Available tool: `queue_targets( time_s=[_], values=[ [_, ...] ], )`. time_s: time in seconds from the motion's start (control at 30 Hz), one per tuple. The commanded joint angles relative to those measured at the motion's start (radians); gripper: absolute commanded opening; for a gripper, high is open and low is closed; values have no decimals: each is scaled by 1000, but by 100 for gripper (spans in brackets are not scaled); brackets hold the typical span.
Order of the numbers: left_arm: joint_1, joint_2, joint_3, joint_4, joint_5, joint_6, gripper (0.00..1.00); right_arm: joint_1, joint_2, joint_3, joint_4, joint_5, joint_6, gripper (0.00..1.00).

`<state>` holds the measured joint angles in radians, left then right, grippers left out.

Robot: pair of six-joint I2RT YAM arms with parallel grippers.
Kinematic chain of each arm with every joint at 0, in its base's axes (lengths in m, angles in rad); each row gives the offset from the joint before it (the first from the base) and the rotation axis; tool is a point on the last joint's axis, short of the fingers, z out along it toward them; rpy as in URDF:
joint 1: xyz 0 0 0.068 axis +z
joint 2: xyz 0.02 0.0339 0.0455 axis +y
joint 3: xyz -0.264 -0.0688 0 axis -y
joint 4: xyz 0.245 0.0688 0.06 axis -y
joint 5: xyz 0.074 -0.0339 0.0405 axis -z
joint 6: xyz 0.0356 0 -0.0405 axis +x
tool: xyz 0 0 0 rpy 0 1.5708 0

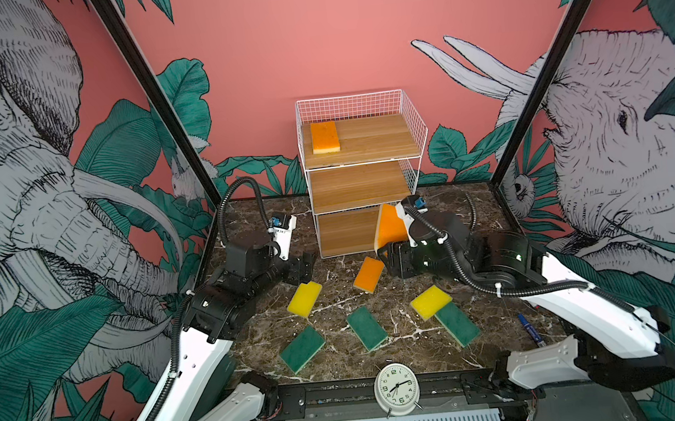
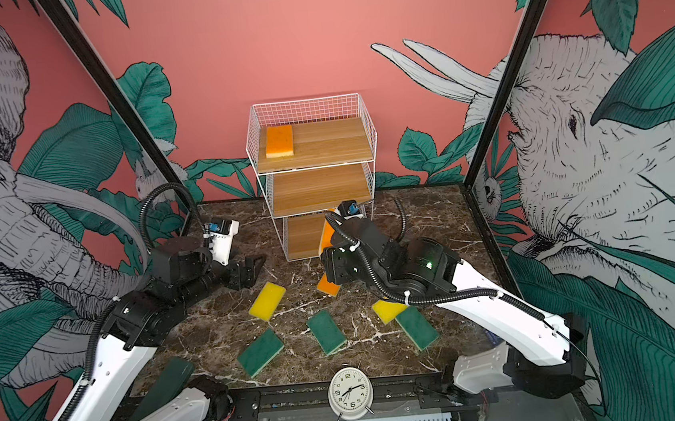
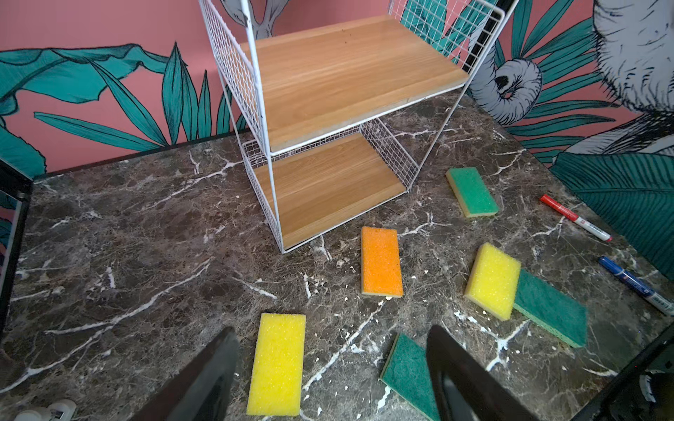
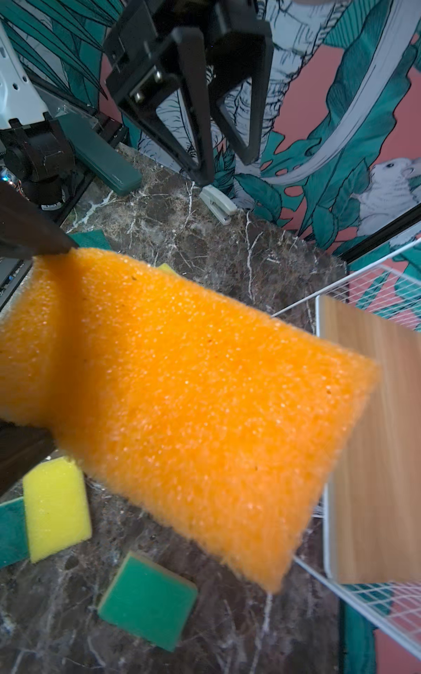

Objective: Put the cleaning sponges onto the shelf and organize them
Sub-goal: 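Lift the orange sponge with the right gripper up toward the top shelf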

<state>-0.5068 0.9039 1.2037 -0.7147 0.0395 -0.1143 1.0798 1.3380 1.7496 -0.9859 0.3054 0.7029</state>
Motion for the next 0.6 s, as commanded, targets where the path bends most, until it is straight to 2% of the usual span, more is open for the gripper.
queue_targets(
  time_s=[0.0,0.17,0.27,0.43,0.57],
  values=[
    [7,-13,44,-34,-9,26,82,4,50,101,-53,41,-128,64],
    [7,-18,55,-30,-10,36,82,-19,145,279,-48,12,-269,67],
    [8,-9,68,-24,-13,44,83,-91,201,387,-32,-88,-342,68],
    [7,10,97,-13,-17,62,83,-190,384,711,-140,-117,-470,69],
    [7,29,99,15,-36,74,83,-279,512,896,-157,-247,-527,72]
  ],
)
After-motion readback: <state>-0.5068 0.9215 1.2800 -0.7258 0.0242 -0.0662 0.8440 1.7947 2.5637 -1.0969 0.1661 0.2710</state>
